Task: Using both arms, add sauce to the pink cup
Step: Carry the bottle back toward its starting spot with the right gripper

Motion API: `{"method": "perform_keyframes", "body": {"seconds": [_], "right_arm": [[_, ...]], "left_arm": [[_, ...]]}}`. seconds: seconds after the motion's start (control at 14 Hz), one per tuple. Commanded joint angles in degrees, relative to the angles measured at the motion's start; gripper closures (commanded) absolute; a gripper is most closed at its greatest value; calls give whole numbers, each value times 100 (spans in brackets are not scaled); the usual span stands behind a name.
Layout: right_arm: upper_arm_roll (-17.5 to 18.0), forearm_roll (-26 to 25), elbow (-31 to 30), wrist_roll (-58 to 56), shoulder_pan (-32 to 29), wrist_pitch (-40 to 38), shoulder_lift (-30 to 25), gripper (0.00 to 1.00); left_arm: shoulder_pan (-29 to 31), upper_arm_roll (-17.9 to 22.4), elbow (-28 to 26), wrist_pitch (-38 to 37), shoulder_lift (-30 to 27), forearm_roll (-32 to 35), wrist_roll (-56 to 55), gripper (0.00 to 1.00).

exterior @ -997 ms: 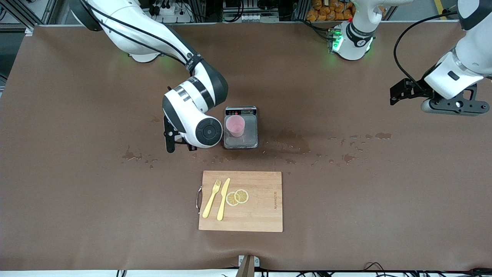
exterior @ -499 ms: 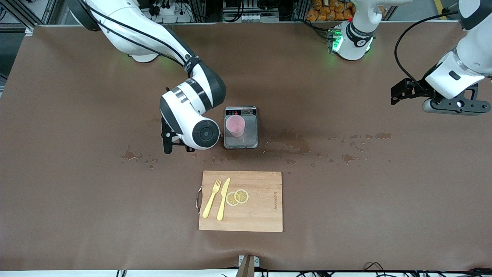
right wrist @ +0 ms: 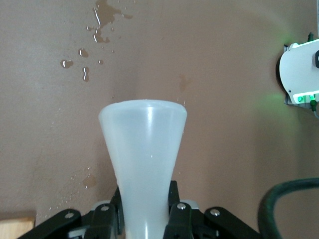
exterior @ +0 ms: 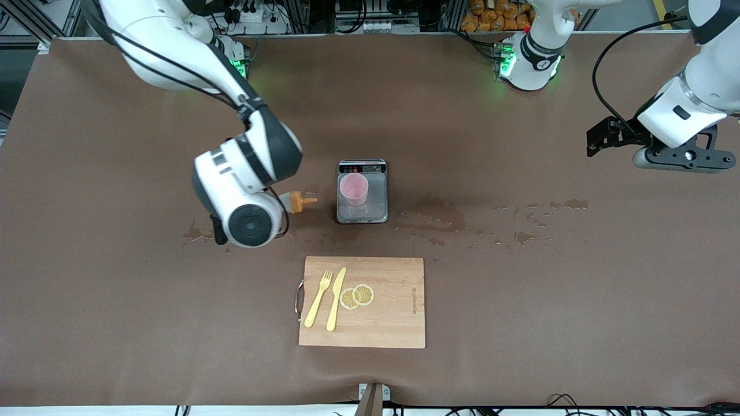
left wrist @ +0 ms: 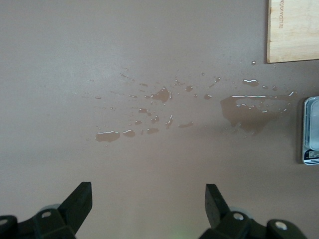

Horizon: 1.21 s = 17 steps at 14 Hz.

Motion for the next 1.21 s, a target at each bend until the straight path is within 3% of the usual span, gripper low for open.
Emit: {"method": "perform_keyframes", "body": {"seconds": [0.0,0.57,0.71,1.14], "right_arm": [[94,511,-98,-405,-446,-37,-284,94],[85,1943,-133,-1898,-1746,-256,-513,92],[85,2313,-133,-2293,-2133,-379,-496,88],[67,3227,-378,-3506,-3171,-652,-408,88]], "left_arm": [[48,-63,-9,-107,-201,121,40,0],[40,-62,8,-2,-175,103,40,0],[31,-63,61,24,-176,95,32,0],[40,-63,87,200,-140,95,32,0]]}}
